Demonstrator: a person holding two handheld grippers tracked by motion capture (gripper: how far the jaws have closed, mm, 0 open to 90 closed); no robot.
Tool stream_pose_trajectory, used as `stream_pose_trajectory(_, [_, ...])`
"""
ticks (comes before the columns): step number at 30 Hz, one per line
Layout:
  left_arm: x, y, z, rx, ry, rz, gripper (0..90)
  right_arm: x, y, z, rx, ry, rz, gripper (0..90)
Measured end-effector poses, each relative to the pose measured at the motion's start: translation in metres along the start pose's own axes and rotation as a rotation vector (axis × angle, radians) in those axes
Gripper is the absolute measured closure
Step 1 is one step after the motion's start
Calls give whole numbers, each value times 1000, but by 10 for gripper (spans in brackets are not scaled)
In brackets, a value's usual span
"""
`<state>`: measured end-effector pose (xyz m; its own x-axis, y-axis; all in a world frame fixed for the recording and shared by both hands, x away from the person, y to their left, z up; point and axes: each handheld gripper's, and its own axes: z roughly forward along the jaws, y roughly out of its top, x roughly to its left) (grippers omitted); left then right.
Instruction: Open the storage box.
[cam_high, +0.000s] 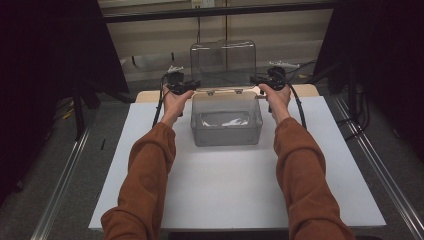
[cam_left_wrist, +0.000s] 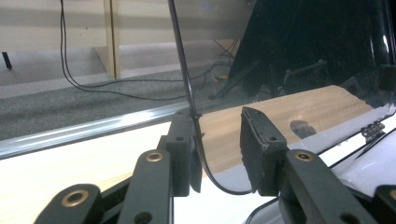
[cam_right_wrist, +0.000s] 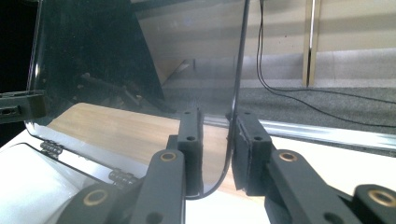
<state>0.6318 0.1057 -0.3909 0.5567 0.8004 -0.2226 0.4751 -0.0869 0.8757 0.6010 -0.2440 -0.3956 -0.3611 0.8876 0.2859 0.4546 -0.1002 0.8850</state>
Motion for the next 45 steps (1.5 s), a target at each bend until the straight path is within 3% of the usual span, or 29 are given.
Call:
stream_pose_trajectory(11, [1, -1, 5, 34, -2, 1, 604, -3, -1, 6, 26, 4, 38, 698])
stream_pose_trajectory(18, [2, -3, 7, 53, -1, -33, 582, -5, -4, 9, 41, 10, 62, 677])
stream_pose_trajectory(23, [0, -4, 8, 67, 26, -46, 564, -5, -5, 11, 71, -1, 97, 659])
stream_pose_trajectory(32, [1, -6, 10, 83, 12, -81, 531, -5, -7, 13, 79, 1, 118, 636])
stream_pose_trajectory(35, [0, -6, 11, 99, 2, -73, 476, -6, -9, 15, 83, 2, 128, 624])
stream_pose_trajectory(45, [1, -7, 11, 105, -11, -95, 453, -5, -11, 16, 86, -2, 147, 603])
